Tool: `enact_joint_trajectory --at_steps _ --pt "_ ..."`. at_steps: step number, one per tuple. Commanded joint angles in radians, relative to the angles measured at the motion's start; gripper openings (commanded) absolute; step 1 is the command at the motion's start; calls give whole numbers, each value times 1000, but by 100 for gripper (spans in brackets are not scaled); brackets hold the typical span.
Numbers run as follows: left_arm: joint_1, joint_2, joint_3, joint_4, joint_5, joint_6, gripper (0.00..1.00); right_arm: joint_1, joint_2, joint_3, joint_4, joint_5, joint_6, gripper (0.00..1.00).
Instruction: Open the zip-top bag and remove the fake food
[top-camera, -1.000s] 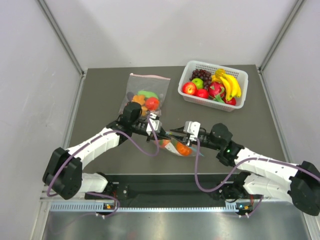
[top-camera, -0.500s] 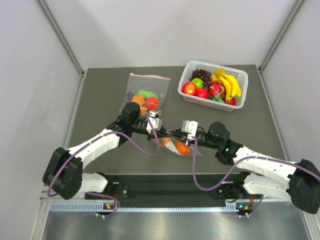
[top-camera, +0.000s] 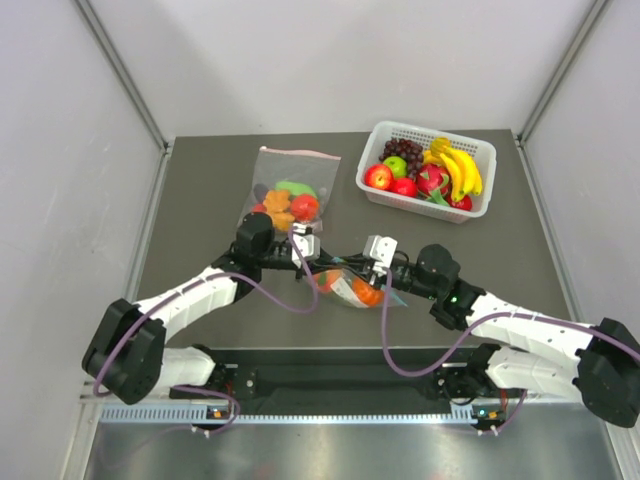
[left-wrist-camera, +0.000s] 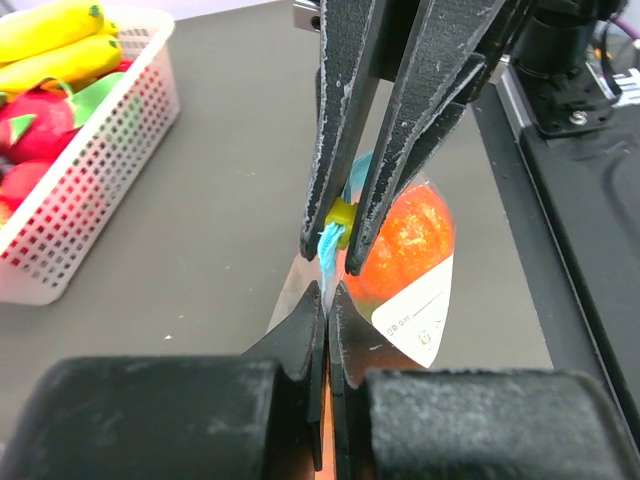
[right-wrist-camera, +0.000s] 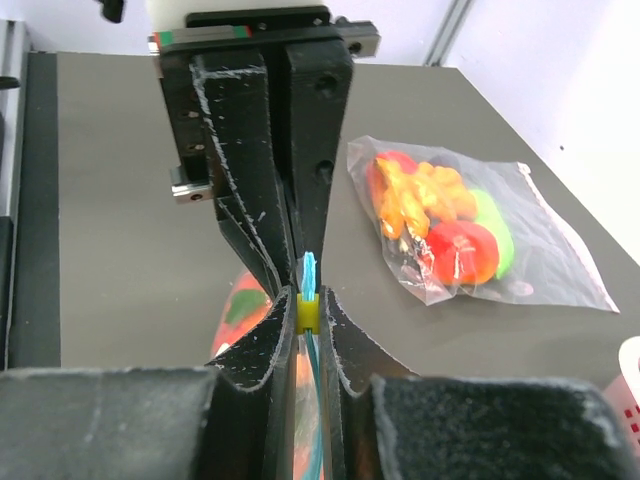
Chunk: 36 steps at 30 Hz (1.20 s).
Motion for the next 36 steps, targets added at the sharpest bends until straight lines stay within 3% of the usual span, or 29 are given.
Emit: enact_joint_trajectory --at_steps 1,36 --pt "15 -49 -26 153 -45 -57 0 14 -15 15 14 58 19 0" --pt "107 -67 -144 488 -239 -250 0 -16 -33 -40 43 103 48 0"
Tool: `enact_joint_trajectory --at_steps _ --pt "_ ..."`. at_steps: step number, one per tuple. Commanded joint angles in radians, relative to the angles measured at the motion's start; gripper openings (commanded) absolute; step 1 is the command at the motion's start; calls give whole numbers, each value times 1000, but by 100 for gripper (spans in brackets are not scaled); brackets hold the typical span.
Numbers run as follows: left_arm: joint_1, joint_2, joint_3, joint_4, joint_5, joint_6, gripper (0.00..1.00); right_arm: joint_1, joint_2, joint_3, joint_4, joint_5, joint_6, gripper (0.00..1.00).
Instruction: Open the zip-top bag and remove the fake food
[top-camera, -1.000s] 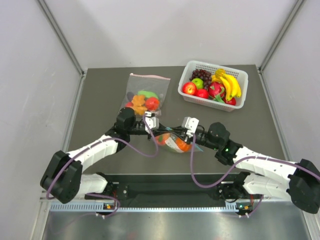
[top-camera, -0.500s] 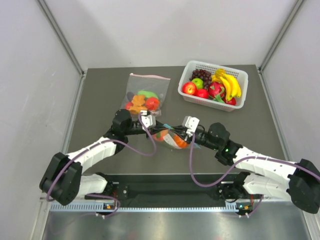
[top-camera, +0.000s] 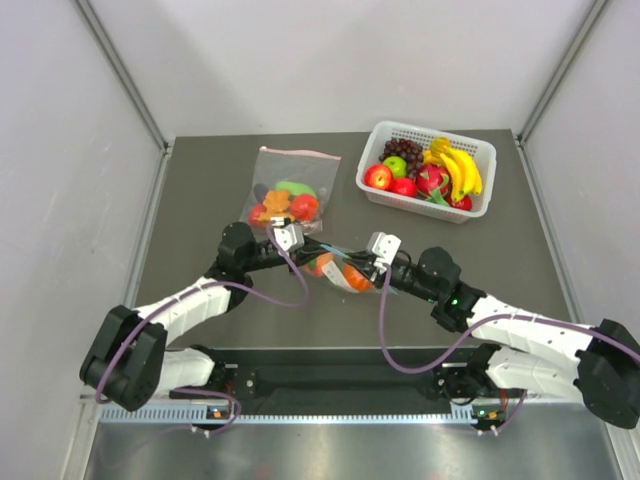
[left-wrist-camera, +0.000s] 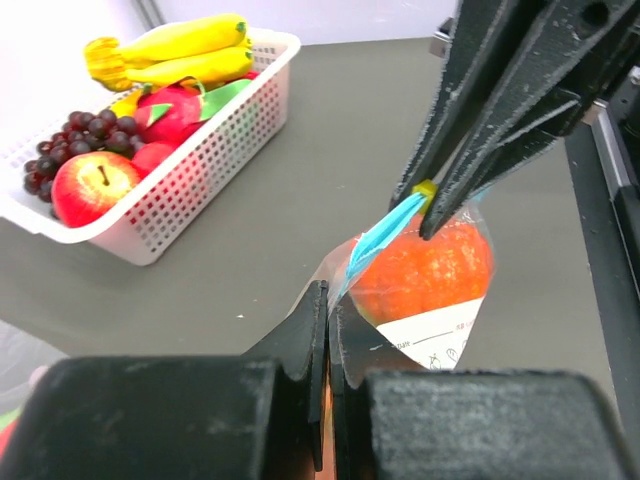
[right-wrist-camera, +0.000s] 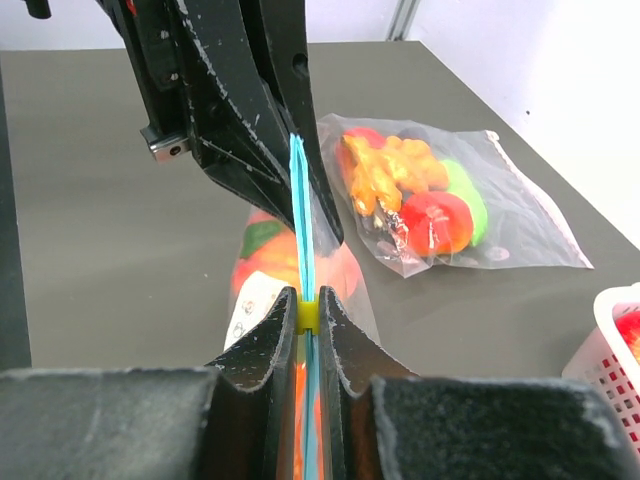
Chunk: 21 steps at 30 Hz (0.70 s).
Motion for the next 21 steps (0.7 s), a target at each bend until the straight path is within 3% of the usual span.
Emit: enact_joint_trajectory --at_steps 1,21 --pt "37 -29 -12 140 -104 -41 0 -12 -25 -13 28 -2 19 0" --pt "113 -29 -77 316 -376 -188 0 -34 -20 -29 39 -2 35 0"
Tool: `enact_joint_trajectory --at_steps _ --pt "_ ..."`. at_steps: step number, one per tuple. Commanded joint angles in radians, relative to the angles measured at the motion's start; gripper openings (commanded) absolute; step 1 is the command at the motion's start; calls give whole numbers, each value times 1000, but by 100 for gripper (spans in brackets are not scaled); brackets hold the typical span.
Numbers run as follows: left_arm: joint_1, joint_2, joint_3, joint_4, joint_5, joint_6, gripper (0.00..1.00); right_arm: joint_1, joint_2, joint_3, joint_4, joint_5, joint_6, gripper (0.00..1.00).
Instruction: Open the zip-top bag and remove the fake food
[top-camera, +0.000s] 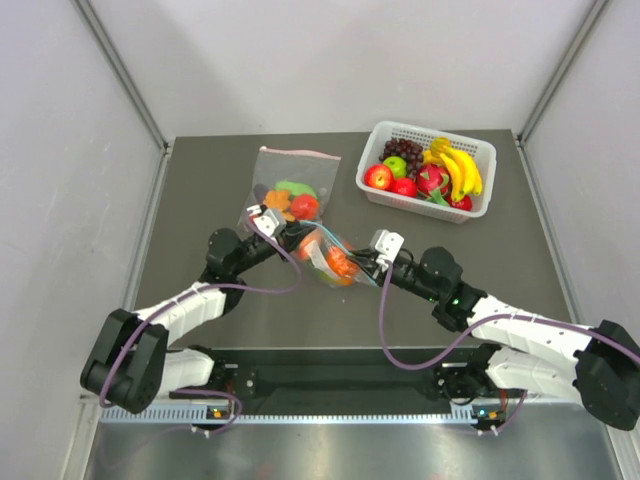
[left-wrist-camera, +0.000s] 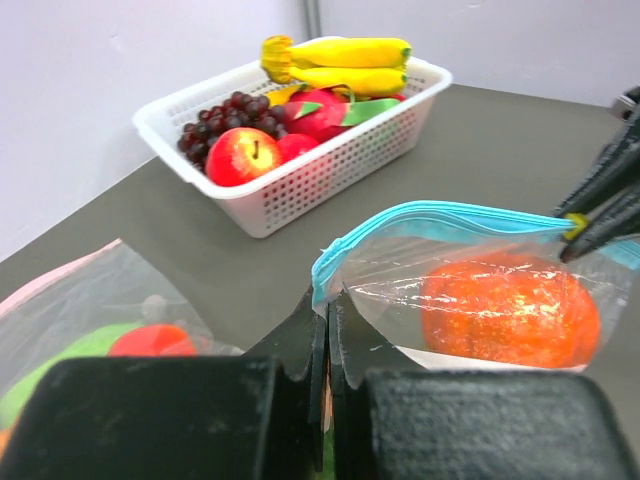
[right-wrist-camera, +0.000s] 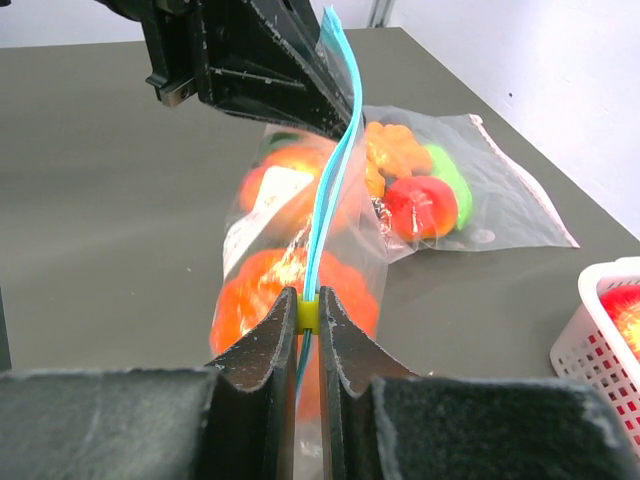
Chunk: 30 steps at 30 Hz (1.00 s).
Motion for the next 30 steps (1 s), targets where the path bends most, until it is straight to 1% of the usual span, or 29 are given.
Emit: enact_joint_trajectory --at_steps 1,5,10,16,20,30 --pt "43 -17 -16 129 -163 -28 0 -6 -21 -14 28 -21 23 0" --pt "44 -20 -27 145 -219 -30 0 -10 -18 -15 29 -21 26 0" --pt "51 -32 -56 192 -327 -30 0 -13 -18 -18 28 -20 29 0" --pt "57 -36 -63 197 -414 -61 0 -21 -20 -21 31 -21 32 0" --pt "60 -28 -68 206 -505 -65 0 -24 -21 -24 32 -20 35 0" --pt "71 -23 -73 214 -543 -74 0 -29 -10 -24 28 -24 40 0"
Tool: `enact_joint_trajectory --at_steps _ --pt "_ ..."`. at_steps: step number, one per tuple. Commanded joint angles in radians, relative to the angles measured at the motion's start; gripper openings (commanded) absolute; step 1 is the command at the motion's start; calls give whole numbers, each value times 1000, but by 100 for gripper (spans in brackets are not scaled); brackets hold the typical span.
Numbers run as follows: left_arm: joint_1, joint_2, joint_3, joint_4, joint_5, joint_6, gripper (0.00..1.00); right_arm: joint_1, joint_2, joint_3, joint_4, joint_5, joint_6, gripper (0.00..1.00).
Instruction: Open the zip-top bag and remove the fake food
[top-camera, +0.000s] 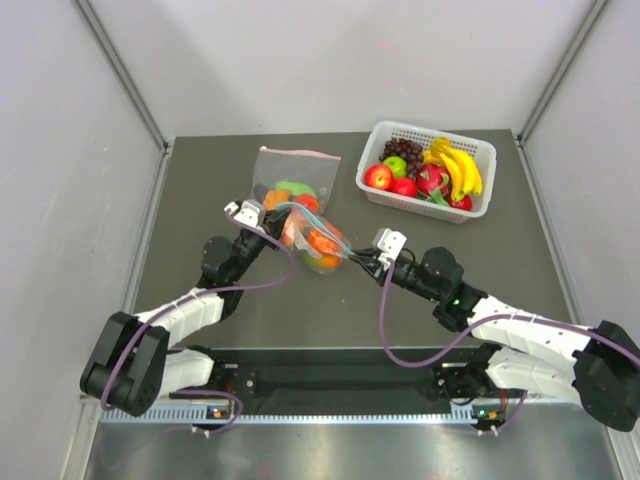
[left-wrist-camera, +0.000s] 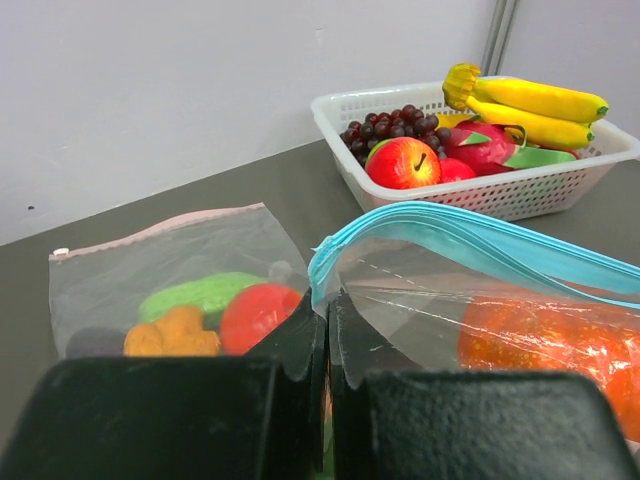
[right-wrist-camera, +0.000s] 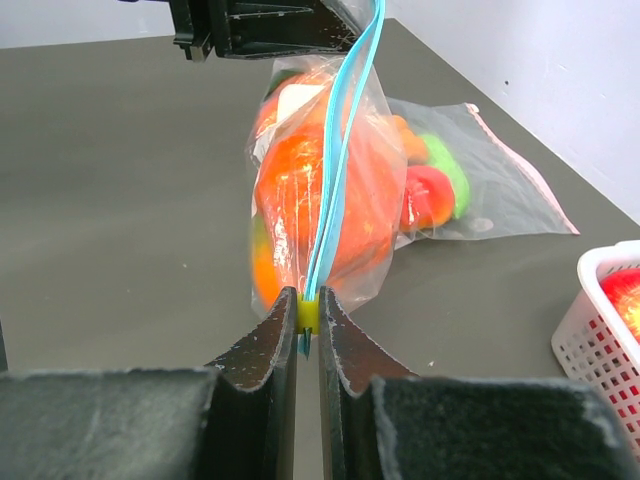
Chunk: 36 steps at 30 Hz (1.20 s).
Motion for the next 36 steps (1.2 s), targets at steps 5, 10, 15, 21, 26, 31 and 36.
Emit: enact_joint_trajectory --at_steps 5,10,15,21,26,31,36 --pt "37 -1 1 94 -146 9 0 -13 -9 -8 15 -37 17 0" --pt "35 21 12 105 -22 42 0 -13 2 7 4 -50 14 1" --pt "35 51 42 68 101 69 0 -12 -18 13 0 -95 12 40" --pt "29 56 58 39 188 87 0 -13 -72 41 -31 -135 17 82" --pt "8 62 61 28 304 131 0 -12 -107 52 -23 -127 44 82" --pt "-26 65 91 -45 421 197 0 -13 -14 117 -22 -80 41 80" --pt "-75 58 131 -198 457 269 0 -15 108 160 -5 2 -2 75"
